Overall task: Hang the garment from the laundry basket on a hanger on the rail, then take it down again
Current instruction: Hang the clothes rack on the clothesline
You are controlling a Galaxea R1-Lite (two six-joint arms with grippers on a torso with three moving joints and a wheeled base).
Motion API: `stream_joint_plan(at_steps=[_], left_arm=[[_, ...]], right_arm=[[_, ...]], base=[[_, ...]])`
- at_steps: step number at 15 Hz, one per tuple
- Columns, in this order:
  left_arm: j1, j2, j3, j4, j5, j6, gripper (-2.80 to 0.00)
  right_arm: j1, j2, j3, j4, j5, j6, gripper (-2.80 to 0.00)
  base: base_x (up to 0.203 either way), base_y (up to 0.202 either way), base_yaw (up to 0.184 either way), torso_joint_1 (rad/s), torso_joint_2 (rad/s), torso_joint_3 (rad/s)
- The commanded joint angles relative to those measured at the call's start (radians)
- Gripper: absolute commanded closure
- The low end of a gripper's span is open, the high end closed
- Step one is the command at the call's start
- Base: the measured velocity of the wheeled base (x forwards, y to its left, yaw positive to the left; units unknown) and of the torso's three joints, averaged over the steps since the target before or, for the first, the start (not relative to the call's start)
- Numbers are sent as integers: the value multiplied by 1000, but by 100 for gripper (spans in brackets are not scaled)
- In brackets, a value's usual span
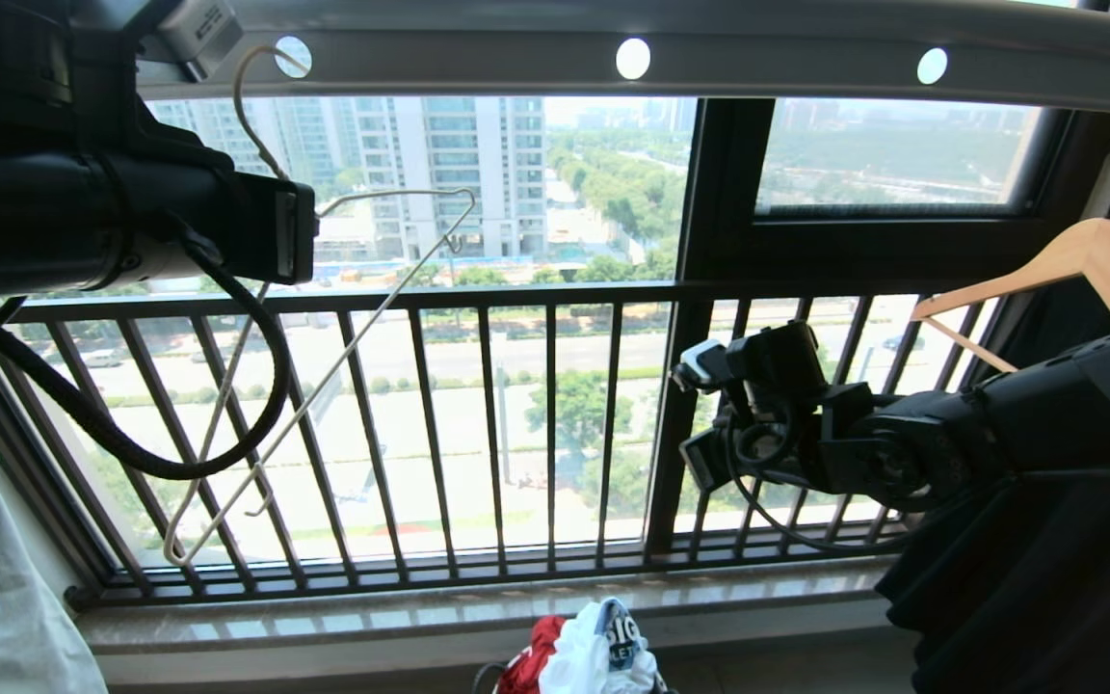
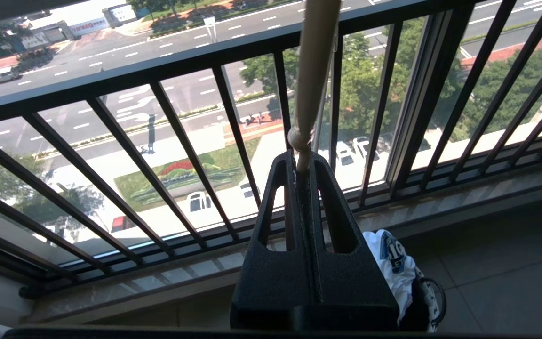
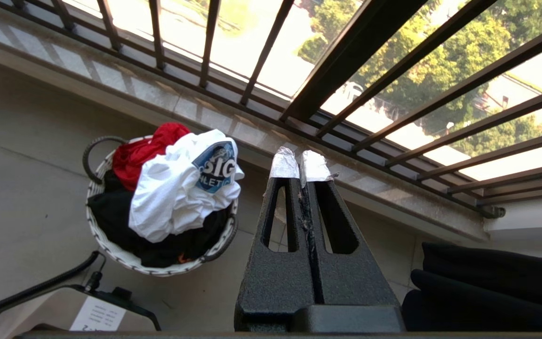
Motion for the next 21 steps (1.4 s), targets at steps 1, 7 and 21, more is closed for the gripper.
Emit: stream_joint_plan(at_steps=[1,7,21], left_arm=[[-1,4,-2,24,2,1,0],[-1,19,-16,28,2,2,-280],[-44,-314,53,163,-18,-41,0]], right_arm=[[0,1,0,-1,-1,-1,0],[-1,1,-1,-2,-1,-2,0],[-5,-60,36,-1,-1,1,0]], base=[[0,0,0,0,0,0],[0,0,0,0,0,0],[0,0,0,0,0,0]])
